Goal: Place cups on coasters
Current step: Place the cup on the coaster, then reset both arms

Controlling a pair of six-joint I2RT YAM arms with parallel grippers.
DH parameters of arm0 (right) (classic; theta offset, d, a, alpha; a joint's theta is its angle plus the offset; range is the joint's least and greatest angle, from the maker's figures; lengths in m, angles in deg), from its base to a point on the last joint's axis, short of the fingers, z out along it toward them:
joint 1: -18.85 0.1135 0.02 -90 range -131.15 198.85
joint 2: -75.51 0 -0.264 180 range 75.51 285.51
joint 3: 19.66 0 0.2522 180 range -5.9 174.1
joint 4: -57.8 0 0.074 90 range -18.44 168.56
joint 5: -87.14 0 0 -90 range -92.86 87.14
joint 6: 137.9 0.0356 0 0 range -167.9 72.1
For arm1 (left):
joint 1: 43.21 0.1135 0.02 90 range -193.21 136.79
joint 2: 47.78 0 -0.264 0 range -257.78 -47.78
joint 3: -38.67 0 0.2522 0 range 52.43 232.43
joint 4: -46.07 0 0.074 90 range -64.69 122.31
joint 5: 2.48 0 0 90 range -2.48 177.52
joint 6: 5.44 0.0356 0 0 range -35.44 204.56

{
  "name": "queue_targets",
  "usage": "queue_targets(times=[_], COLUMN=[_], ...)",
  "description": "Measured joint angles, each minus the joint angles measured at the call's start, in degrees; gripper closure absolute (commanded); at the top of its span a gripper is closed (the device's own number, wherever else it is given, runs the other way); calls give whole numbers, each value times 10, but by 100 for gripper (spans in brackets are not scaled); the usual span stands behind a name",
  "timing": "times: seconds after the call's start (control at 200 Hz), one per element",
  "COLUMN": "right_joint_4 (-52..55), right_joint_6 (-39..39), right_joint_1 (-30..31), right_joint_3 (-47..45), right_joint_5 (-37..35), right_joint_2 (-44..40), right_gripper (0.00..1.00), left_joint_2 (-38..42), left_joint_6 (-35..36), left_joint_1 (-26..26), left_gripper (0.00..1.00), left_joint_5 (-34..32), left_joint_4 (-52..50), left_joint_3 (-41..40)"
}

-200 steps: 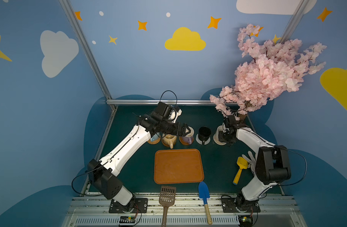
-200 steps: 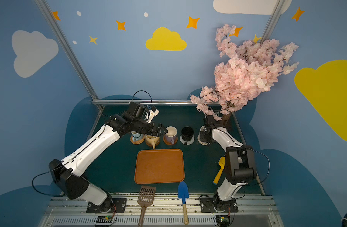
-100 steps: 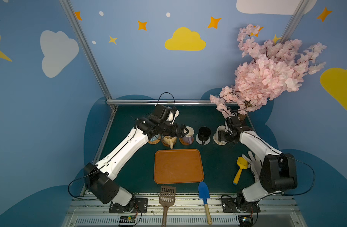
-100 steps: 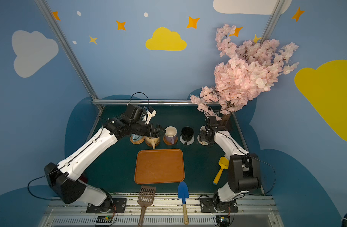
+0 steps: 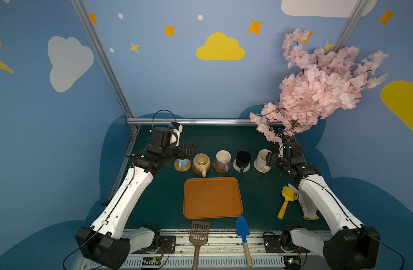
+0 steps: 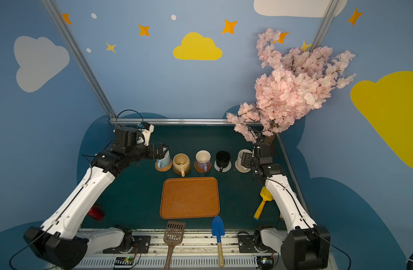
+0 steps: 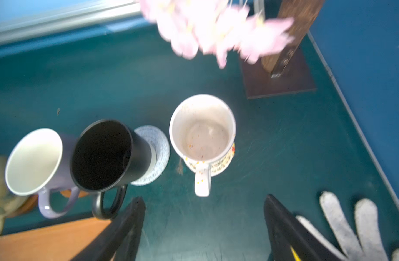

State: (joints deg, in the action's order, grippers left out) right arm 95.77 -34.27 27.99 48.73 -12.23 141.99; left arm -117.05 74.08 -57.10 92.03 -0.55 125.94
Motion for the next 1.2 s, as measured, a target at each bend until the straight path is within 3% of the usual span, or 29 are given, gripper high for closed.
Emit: queue_targets(times=[0.185, 0.41, 0.596, 0.831, 1.201], right_joint_4=[-38, -88, -175, -330, -529], right_joint_6=[16, 40, 57, 34, -38], right_joint_1=[-62, -139, -189, -192, -152], right_joint_3=[-28, -65, -146, -281, -368], right_joint_5=[-3, 5, 12, 4, 24], right_joint_2=[-5, -10, -41, -24, 8], right_gripper=[11, 11, 14, 13, 15], left_joint_2=[15, 15, 17, -2, -66], left_joint_6=[9, 35, 62, 75, 53], left_joint_1=[115, 190, 202, 203, 206], left_gripper=[0, 0, 0, 0, 0], left_joint_5=[-54, -136, -189, -217, -143], left_joint_4=[73, 167, 250, 365, 521], left_joint_3=[-68, -170, -250, -363, -448])
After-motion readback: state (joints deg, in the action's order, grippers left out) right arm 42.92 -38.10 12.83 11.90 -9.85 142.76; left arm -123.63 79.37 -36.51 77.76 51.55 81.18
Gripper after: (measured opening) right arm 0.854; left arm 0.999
